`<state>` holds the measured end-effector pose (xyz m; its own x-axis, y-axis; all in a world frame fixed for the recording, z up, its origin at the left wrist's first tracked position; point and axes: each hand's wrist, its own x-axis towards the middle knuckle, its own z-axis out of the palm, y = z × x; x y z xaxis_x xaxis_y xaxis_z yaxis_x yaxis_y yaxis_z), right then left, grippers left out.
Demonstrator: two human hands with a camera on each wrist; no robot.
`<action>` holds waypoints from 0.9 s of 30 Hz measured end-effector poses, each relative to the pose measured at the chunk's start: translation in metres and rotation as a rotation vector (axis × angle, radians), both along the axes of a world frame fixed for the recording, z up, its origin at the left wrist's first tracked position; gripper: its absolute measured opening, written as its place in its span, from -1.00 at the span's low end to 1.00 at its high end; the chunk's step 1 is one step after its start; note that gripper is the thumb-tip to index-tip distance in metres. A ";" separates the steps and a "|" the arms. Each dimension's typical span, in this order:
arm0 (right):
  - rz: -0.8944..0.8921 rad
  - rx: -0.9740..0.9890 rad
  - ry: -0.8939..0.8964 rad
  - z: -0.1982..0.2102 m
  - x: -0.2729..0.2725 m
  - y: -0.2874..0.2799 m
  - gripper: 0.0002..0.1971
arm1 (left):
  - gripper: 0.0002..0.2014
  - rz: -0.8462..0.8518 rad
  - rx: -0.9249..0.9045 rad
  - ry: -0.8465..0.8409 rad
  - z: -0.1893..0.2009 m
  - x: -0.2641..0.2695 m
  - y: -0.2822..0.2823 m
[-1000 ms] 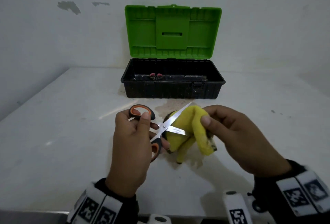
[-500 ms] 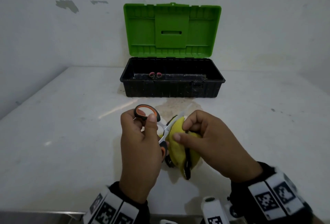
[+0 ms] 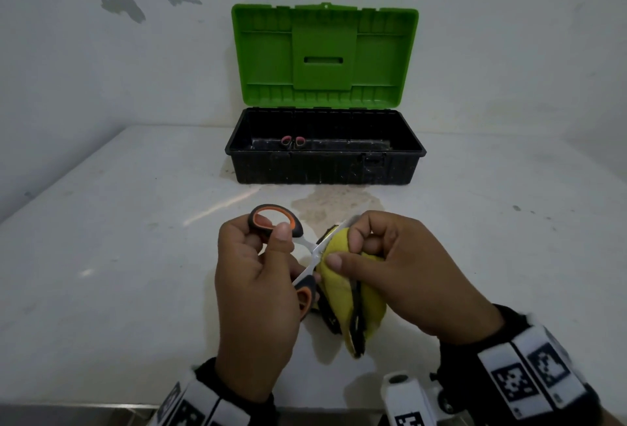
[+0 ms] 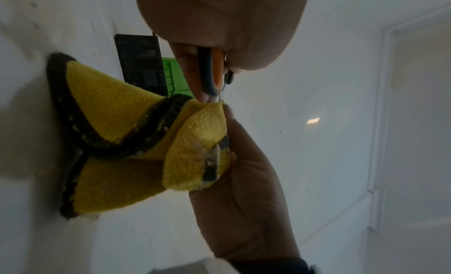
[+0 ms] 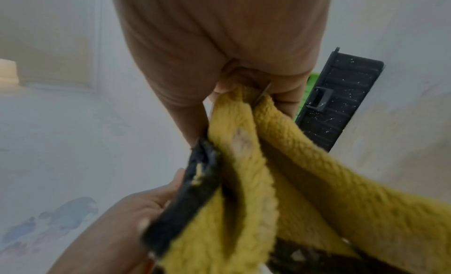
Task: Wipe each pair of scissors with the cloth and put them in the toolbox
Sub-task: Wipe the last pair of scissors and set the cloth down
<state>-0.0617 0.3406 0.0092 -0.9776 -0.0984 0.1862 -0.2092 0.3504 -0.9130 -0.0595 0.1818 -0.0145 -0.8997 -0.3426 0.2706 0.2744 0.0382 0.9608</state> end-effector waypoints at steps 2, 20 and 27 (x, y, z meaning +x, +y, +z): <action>0.001 -0.016 -0.015 -0.002 0.001 0.004 -0.73 | -0.91 0.010 -0.002 -0.016 0.001 -0.001 -0.003; -0.271 -0.152 -0.075 -0.002 -0.009 0.091 -0.74 | -0.80 0.092 0.255 -0.069 0.022 -0.020 -0.035; -0.281 0.218 -0.221 -0.008 -0.044 0.113 -0.77 | -0.77 0.045 0.447 -0.135 0.031 -0.023 -0.008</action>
<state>-0.1056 0.4533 0.0009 -0.9861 0.1641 -0.0269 0.1150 0.5560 -0.8232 -0.0822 0.1737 0.0166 -0.8982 -0.4385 -0.0308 0.1535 -0.3787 0.9127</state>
